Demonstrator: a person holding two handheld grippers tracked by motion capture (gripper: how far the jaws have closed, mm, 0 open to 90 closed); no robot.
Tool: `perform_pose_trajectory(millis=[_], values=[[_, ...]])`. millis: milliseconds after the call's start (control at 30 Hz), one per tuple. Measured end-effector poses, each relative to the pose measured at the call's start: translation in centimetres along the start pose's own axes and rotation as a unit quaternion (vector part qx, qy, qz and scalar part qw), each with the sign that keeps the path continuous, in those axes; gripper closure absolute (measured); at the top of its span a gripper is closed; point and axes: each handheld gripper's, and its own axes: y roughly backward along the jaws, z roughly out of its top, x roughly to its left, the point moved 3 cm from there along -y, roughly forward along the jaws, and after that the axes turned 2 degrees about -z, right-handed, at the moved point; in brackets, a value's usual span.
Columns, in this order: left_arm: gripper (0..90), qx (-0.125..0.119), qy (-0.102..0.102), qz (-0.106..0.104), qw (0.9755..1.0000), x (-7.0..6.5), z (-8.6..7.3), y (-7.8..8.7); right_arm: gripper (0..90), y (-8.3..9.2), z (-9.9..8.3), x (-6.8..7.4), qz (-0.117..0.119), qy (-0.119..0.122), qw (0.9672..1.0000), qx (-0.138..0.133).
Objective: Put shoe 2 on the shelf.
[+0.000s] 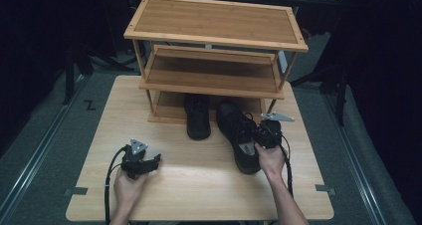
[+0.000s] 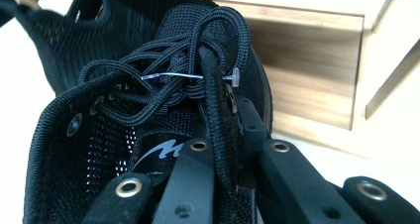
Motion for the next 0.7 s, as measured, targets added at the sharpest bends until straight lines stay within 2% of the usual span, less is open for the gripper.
perform_pose_trajectory(millis=[400, 600, 700], values=[[30.7, 0.0, -0.006, -0.002, 1.0, -0.1, 0.0, 0.0, 88.0, -2.6, 2.8, 0.9, -0.024, -0.014, 0.9996, -0.01], [30.7, 0.0, -0.006, -0.002, 1.0, -0.1, 0.0, 0.0, 87.9, -3.8, 3.5, 0.8, -0.025, -0.04, 0.9988, -0.012], [30.7, 0.001, -0.006, -0.002, 1.0, -0.1, 0.0, 0.0, 87.9, -4.2, 3.9, 0.8, -0.025, -0.046, 0.9986, -0.012]])
